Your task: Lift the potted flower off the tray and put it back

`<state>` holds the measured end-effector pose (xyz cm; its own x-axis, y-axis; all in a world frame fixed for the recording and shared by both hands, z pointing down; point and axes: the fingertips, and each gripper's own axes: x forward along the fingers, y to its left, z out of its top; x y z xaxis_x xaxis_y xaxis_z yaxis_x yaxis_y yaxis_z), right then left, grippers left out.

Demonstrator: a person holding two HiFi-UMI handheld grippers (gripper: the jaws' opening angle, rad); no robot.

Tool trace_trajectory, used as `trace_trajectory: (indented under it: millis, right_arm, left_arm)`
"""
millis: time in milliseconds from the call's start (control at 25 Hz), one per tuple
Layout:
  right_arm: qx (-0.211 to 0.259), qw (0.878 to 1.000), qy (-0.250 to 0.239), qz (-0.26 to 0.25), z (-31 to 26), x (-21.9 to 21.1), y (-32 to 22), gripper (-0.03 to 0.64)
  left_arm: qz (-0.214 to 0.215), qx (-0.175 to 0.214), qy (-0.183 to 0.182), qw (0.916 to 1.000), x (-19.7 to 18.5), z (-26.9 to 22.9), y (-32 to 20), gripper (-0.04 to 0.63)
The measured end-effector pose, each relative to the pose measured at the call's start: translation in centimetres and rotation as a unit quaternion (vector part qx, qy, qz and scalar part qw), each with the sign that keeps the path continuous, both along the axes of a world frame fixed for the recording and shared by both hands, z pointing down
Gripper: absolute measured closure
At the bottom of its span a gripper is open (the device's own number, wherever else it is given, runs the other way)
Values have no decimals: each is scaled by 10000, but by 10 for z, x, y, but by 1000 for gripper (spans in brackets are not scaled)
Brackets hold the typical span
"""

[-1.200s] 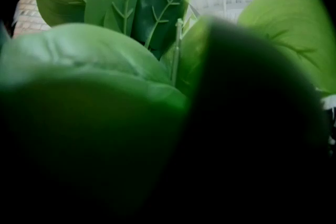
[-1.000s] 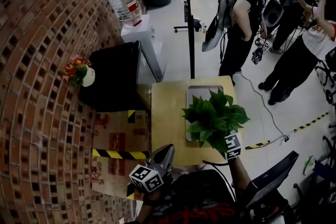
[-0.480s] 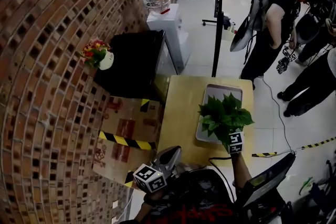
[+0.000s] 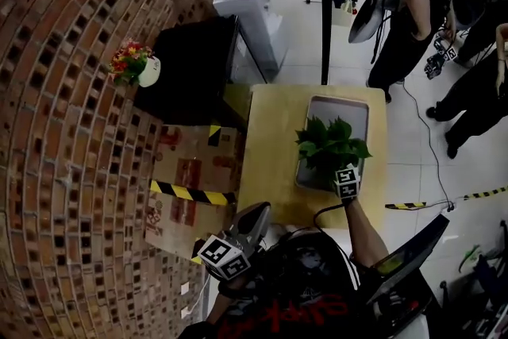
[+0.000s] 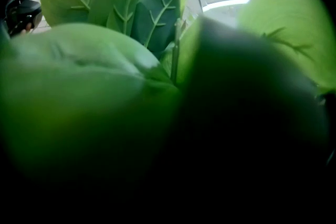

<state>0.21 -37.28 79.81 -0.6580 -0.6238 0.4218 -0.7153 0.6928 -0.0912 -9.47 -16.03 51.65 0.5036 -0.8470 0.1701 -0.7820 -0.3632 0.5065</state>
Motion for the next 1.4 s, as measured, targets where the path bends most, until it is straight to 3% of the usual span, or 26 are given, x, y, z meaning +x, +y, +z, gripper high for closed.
trace_trajectory:
  millis: [200, 440, 720, 800, 880, 920, 960, 1040, 1240, 1400]
  right_arm:
    - [-257, 9996, -122, 7, 8, -3, -13, 49]
    - [-572, 9975, -404, -49, 2, 9, 9, 28]
    - [-482, 9959, -477, 603, -27, 55, 46, 31]
    - [-327, 9956, -428, 763, -48, 71, 66, 84]
    - [-49, 9958, -376, 832, -80, 84, 89, 195]
    - [138, 9957, -375, 833, -101, 89, 100, 284]
    - [357, 9951, -404, 827, -123, 92, 110, 428]
    - [794, 9920, -525, 823, -169, 94, 128, 612]
    - [1210, 9844, -1085, 667, -252, 70, 160, 614]
    - [1480, 9813, -1112, 519, -293, 40, 182, 615]
  left_arm:
    - [236, -10, -29, 9997, 20, -1, -8, 594]
    - [636, 58, -24, 9980, 36, 1, -10, 594]
    - [1115, 143, 95, 9936, 51, 0, -8, 594]
    - [1229, 144, 85, 9923, 55, 0, -5, 594]
    - [1357, 154, 121, 9906, 59, -1, -3, 594]
    - [1418, 167, 139, 9897, 60, -1, -2, 594]
    - [1482, 181, 156, 9887, 62, -1, -2, 594]
    - [1627, 209, 197, 9863, 66, -1, -2, 594]
    - [1922, 379, 208, 9804, 71, -7, 4, 594]
    - [2054, 586, 89, 9769, 69, -18, 6, 594]
